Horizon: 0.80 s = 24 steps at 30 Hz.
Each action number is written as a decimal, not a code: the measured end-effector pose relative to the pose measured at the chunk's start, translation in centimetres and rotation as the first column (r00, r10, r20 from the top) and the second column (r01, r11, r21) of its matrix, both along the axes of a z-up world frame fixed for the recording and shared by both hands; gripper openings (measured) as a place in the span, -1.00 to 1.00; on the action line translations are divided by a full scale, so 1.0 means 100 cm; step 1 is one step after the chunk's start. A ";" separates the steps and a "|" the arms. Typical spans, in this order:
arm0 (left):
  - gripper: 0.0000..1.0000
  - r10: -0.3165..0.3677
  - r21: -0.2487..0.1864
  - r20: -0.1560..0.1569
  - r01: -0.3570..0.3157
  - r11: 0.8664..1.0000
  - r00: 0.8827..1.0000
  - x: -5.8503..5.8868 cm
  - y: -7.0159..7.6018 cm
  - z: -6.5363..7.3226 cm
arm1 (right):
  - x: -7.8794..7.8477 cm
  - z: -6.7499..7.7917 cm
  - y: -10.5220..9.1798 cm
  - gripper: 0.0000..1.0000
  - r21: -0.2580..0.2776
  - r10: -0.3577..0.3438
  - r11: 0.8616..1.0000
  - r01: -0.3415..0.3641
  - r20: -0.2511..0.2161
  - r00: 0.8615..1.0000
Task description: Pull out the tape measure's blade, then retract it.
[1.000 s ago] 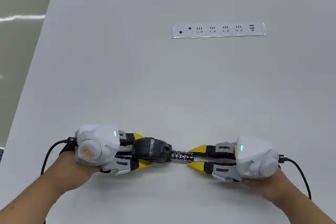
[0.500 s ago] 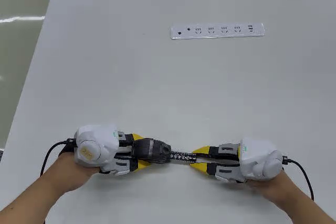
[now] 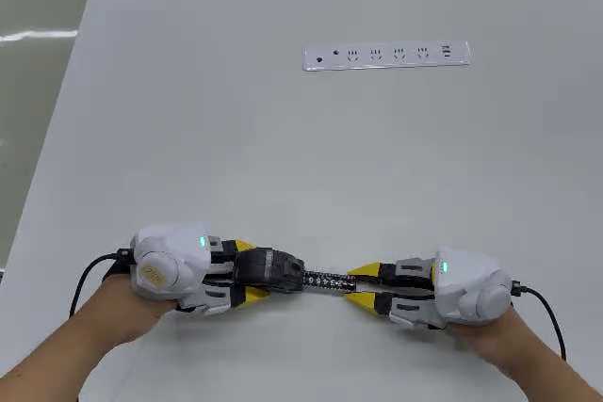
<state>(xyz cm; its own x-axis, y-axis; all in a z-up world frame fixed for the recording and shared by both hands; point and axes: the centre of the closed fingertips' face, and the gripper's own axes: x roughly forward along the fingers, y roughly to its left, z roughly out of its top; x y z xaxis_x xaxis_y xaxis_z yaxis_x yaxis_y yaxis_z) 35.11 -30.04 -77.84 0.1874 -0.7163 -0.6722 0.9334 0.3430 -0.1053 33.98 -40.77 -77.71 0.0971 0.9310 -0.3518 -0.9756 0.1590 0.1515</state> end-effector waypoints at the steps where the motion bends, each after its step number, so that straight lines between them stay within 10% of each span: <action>1: -0.40 0.000 0.000 0.000 0.000 1.000 1.000 0.000 0.000 0.000 | 0.000 0.000 -0.001 -0.77 0.001 0.000 1.000 0.000 -0.001 1.000; 24: -0.40 0.000 0.003 -0.001 0.000 1.000 1.000 0.000 -0.001 0.000 | -0.002 0.000 -0.013 -0.77 0.006 -0.013 1.000 0.013 -0.013 1.000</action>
